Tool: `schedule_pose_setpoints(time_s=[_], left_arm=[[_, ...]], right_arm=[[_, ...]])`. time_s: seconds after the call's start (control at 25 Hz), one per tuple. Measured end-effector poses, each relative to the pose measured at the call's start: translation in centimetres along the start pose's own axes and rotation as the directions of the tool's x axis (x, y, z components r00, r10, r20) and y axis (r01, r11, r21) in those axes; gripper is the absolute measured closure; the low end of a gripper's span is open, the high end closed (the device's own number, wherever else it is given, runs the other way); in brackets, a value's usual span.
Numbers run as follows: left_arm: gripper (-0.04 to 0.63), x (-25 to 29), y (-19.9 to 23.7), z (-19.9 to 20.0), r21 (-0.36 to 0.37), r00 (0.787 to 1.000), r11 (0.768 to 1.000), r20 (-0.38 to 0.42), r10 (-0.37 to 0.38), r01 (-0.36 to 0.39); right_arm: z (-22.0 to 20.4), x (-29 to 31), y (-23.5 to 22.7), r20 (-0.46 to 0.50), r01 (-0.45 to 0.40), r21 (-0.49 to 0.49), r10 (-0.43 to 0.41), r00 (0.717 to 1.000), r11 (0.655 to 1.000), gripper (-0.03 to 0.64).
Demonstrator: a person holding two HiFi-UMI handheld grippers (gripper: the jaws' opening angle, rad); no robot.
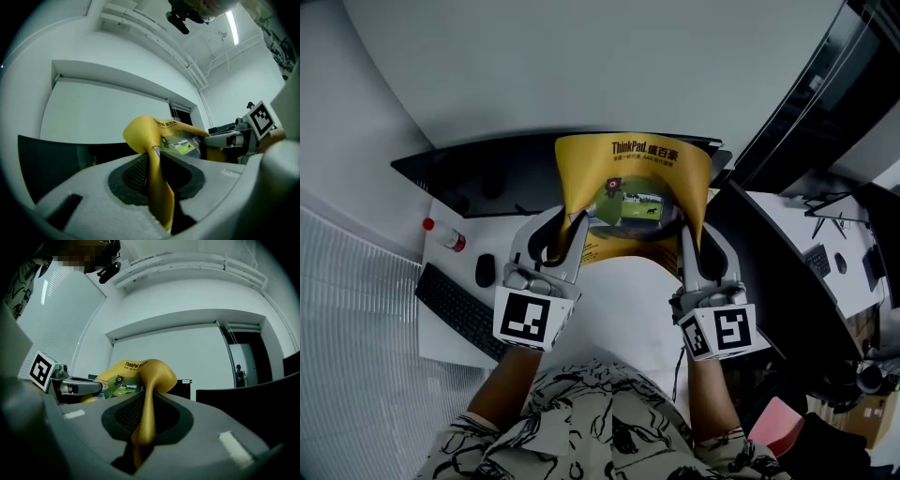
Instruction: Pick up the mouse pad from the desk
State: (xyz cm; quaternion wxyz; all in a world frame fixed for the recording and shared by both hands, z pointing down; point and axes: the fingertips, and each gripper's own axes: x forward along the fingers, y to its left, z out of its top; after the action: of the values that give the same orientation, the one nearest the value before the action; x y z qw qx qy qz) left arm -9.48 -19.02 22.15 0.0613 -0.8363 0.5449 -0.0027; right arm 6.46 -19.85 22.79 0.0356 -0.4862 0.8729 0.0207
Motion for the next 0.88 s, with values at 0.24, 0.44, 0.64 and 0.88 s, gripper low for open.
schedule_pose_setpoints(time_s=[0.24, 0.44, 0.64, 0.88], left_arm=[[0.506, -0.04, -0.09, 0.53, -0.006, 1.0, 1.0, -0.003, 0.008, -0.008], [0.506, 0.01, -0.15, 0.38, -0.006, 1.0, 1.0, -0.005, 0.007, -0.007], [0.506, -0.07, -0.03, 0.35, -0.004, 1.0, 1.0, -0.002, 0.013, -0.013], [0.506, -0.08, 0.01, 0.46, 0.009, 1.0, 1.0, 0.003, 0.015, -0.015]], right_arm=[[0.55, -0.02, -0.05, 0.009, 0.002, 0.001, -0.002, 1.0, 1.0, 0.561], [0.46, 0.05, -0.12, 0.006, 0.002, -0.001, -0.002, 1.0, 1.0, 0.562], [0.62, 0.04, 0.06, 0.006, -0.007, -0.016, 0.007, 1.0, 1.0, 0.563], [0.72, 0.18, 0.14, 0.006, -0.007, -0.024, 0.007, 1.0, 1.0, 0.566]])
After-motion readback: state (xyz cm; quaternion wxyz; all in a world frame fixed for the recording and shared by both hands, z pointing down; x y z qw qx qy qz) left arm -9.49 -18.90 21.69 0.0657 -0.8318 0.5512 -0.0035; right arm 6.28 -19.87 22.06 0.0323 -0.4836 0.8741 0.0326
